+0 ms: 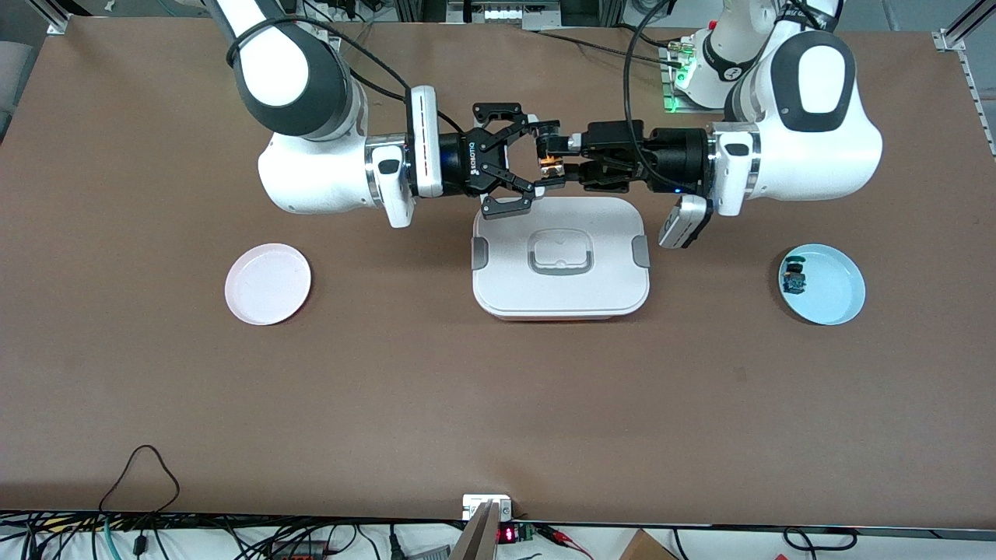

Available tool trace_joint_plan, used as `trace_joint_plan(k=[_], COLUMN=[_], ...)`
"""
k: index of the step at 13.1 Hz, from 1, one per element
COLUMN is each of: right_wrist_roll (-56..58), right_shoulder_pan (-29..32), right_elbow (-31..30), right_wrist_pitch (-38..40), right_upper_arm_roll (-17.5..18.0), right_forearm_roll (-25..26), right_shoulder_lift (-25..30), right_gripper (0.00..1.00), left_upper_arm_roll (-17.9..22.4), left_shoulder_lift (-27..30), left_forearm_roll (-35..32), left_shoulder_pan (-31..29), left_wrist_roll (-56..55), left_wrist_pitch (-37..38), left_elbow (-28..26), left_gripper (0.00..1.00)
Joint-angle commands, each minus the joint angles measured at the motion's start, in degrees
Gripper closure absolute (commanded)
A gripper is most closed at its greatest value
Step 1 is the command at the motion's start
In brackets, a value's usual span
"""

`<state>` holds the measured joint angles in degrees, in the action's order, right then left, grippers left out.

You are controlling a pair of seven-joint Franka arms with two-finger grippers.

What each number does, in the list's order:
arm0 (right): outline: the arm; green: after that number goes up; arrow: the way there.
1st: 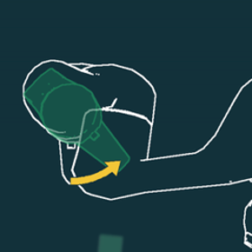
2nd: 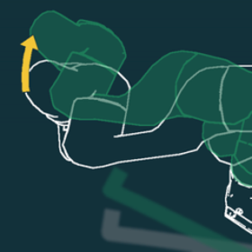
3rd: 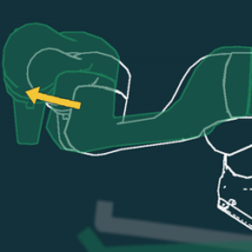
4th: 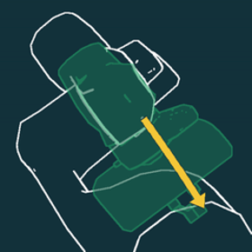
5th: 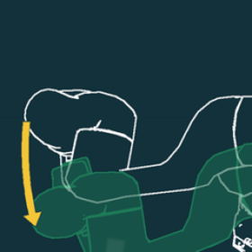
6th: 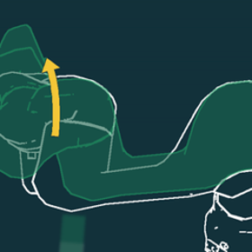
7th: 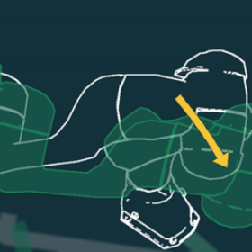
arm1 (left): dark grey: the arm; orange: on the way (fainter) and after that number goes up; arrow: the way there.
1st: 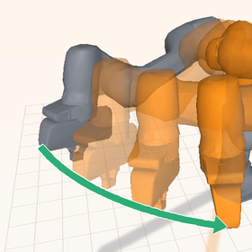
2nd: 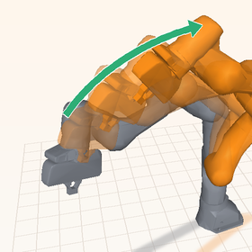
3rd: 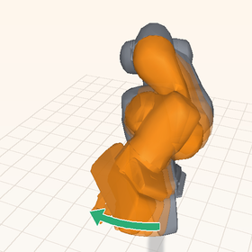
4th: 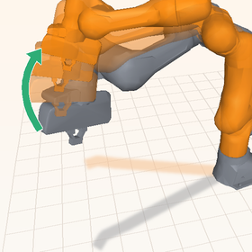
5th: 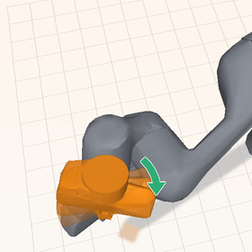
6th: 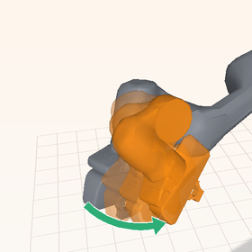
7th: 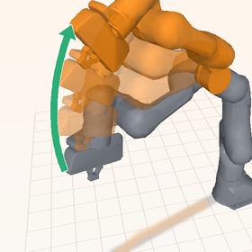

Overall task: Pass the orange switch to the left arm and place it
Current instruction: 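Hold the switch up while the left gripper reaches toward it, then close the left gripper on the switch and open the right gripper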

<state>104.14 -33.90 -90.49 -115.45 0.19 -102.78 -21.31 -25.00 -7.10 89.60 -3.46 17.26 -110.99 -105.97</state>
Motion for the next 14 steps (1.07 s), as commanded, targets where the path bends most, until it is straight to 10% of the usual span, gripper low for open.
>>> trace_joint_plan(k=[1,8,9,10,14], right_wrist_roll=[1.1,0.6,-0.1,-0.2,-1.3], right_shoulder_pan=[-0.6,-0.6,-0.6,-0.6,-0.5], right_elbow=[0.6,0.4,0.4,0.4,0.3], right_wrist_pitch=[-0.5,-0.5,-0.3,-0.3,-0.4], right_upper_arm_roll=[-0.3,-0.3,-0.3,-0.3,-0.3], right_forearm_roll=[-1.4,-1.5,-1.5,-1.6,-1.9], right_shoulder_lift=[-0.2,-0.2,-0.2,-0.2,0.0], right_gripper=[1.0,1.0,0.67,0.05,0.0], left_upper_arm_roll=[-0.8,-0.8,-0.8,-0.8,-0.8], left_shoulder_lift=[0.5,0.5,0.4,0.4,0.4], left_forearm_roll=[2.1,2.1,2.1,2.1,2.0], left_shoulder_pan=[-0.5,-0.6,-0.7,-0.7,-1.2], left_wrist_roll=[4.3,4.5,4.6,4.6,4.6], left_wrist_pitch=[-1.1,-0.7,-0.7,-0.7,-0.6], left_elbow=[-1.2,-1.3,-1.3,-1.3,-1.3], left_gripper=[0.74,0.82,0.82,0.82,0.82])
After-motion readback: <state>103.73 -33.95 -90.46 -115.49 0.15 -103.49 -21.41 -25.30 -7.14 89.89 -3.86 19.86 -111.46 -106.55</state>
